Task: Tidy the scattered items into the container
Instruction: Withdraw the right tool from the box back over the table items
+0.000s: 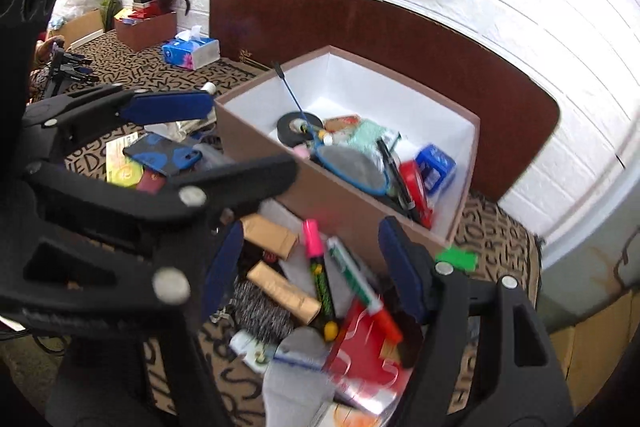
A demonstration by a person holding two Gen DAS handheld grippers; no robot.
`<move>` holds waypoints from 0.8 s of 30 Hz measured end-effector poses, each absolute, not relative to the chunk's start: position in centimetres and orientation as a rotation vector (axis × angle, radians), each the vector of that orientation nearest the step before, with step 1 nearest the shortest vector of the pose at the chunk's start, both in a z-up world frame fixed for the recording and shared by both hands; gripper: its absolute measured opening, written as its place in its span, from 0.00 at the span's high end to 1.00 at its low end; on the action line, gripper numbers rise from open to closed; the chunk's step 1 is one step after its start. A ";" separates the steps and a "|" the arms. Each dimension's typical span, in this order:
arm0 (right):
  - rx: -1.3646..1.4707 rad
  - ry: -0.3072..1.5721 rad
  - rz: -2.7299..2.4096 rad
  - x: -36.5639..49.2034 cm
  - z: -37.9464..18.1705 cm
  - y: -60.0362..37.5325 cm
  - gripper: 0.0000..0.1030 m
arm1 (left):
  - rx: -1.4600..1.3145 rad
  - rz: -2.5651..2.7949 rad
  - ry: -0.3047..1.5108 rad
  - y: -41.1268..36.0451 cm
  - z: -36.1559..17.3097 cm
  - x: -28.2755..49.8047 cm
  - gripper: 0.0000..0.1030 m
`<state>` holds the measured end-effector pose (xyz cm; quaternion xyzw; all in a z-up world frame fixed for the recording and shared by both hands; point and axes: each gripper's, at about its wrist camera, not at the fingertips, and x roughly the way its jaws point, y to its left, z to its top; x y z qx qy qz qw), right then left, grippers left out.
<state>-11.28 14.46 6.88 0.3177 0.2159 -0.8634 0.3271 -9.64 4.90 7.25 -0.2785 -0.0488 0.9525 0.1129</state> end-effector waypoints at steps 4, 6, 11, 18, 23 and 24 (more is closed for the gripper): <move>0.857 0.504 -2.297 -9.1 6.3 16.2 0.25 | -0.838 2.814 -0.091 5.7 6.6 -7.5 0.22; 0.886 0.461 -2.280 -8.2 5.8 17.1 0.24 | -0.853 2.811 -0.058 6.4 6.1 -6.5 0.22; 0.941 0.439 -2.287 -6.2 4.5 18.6 0.24 | -0.894 2.796 0.004 7.9 5.0 -4.4 0.22; 1.023 0.413 -2.295 -3.9 2.4 20.8 0.24 | -0.944 2.800 -0.023 9.0 3.5 -2.5 0.22; 1.073 0.359 -2.305 -2.8 1.4 22.8 0.14 | -0.986 2.799 -0.030 9.7 2.5 -1.6 0.22; 1.079 0.340 -2.306 -2.6 1.3 23.2 0.14 | -0.991 2.799 -0.013 10.0 2.3 -1.4 0.22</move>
